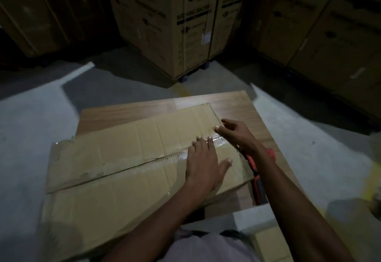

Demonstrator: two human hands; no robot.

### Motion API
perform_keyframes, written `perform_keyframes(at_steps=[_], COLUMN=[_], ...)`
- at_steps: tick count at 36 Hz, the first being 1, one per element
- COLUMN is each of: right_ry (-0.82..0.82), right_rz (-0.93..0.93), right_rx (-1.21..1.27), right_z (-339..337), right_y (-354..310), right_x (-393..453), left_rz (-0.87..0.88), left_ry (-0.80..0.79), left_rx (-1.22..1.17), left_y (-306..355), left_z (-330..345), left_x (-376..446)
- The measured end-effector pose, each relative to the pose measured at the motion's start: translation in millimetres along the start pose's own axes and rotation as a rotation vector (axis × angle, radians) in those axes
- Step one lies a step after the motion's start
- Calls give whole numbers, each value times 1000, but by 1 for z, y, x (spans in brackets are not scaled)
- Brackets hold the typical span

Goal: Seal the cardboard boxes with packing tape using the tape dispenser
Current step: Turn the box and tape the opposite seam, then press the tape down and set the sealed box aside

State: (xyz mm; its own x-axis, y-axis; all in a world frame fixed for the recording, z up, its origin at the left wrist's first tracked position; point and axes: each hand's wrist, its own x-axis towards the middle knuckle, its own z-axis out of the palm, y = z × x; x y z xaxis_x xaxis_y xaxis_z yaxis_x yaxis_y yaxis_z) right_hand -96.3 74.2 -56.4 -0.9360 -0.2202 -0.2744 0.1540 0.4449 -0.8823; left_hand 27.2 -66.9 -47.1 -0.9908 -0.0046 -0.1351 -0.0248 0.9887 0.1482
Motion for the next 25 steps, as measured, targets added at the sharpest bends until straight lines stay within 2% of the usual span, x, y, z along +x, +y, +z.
perform_keyframes(at_steps=[3, 6, 9, 11, 14, 20, 23, 25], right_ry=[136, 287, 456, 504, 527, 532, 390, 259], right_rz=[-59, -128, 22, 105, 180, 425, 553, 540], right_rx=[-62, 23, 230, 300, 301, 41, -65, -121], right_z=[2, 3, 3, -1, -10, -36, -41, -38], right_y=[7, 23, 49, 69, 96, 149, 169, 180], right_x=[-16, -35, -52, -62, -77, -92, -94, -93], left_rz=[-20, -67, -124, -145, -165, -203, -209, -200], left_ry=[-15, -24, -19, 2, 27, 108, 140, 153], left_rx=[20, 33, 36, 21, -34, -123, -212, -252], left_y=[5, 11, 21, 26, 30, 52, 71, 85], left_z=[-3, -5, -7, -9, -9, 1, 6, 9], left_x=[1, 5, 7, 9, 8, -9, -17, -20])
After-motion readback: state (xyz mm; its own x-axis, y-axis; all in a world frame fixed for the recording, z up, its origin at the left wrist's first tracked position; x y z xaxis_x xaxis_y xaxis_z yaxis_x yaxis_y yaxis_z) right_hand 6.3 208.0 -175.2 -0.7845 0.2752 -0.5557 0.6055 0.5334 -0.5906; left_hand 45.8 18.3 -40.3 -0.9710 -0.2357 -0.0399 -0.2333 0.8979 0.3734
